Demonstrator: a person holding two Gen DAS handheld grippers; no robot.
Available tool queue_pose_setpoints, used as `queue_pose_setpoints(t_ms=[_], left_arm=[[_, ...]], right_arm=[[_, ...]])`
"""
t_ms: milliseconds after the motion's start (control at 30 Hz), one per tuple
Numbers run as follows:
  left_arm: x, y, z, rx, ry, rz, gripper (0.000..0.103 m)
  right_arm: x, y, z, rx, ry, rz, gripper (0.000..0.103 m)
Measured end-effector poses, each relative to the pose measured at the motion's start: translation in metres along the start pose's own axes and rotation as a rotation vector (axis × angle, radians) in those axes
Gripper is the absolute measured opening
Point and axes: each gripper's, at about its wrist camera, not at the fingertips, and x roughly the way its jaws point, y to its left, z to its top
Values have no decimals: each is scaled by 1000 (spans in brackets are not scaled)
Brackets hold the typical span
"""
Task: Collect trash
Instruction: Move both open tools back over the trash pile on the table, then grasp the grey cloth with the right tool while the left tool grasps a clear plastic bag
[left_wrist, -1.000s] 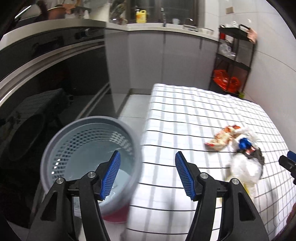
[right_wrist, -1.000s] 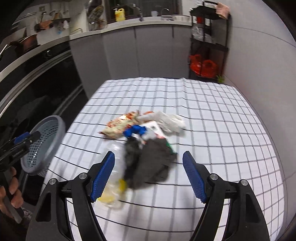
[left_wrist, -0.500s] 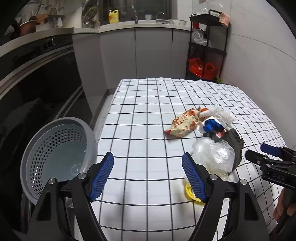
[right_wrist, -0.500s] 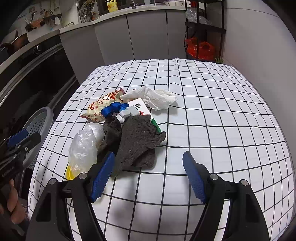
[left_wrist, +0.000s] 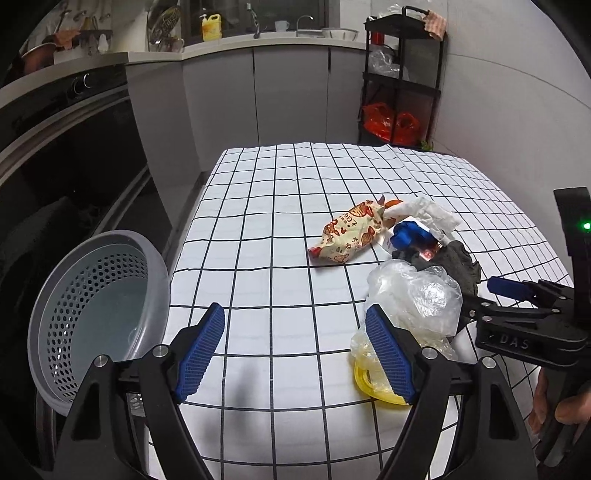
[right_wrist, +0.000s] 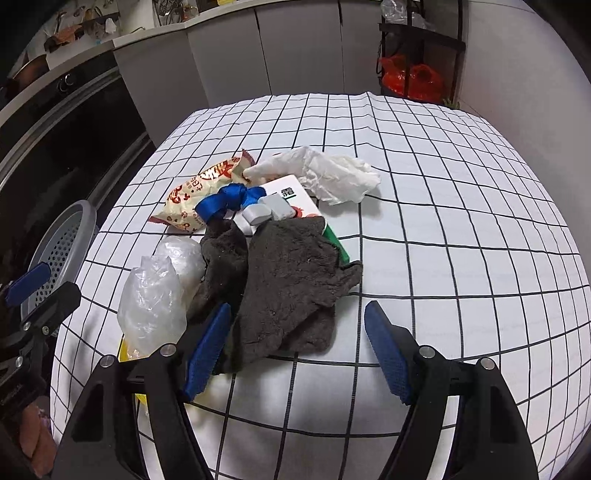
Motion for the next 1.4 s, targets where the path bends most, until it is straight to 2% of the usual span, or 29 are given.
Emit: queue_pose_setpoints(t_ms=[33,67,200,267,367,800,1033,1200,1233,1267,1300,1333,1400], left_arm=[[0,0,0,0,0,-3,78],[0,-1,0,0,0,-6,78],[1,-5,0,5,3,-19,78],[1,-7,-1,8,6,-26,79],[1,-11,-1,14,5,-38,80],[4,-46,-5,64,9,-131,89],[20,-65,-8,98,39,-131,89],[32,-76,-9,118,55,-118,89],[33,-77,-10,119,56,-117,88],[34,-78,-10,121,57,-116,82],[35,-79,-9,123,60,-118,74],[36,-79,-9,124,62,-122,71],[37,-80,-8,127,67,-135,53]], right_arm=[[1,1,0,-3,2,-1,69],[2,2,0,-5,6,0,60],[8,3,-1,-4,38,19,40],[8,5,-2,-6,41,28,24],[3,6,-3,-4,28,44,16],[-41,-32,0,120,-86,68,14],[-58,-59,2,179,-129,60,13],[-62,-65,-1,187,-130,69,13],[-62,-65,-1,184,-127,71,13],[-62,-64,-2,181,-124,72,13],[-62,-64,-3,178,-120,75,13],[-61,-65,-3,176,-117,78,13],[-62,-64,-4,172,-112,84,13]])
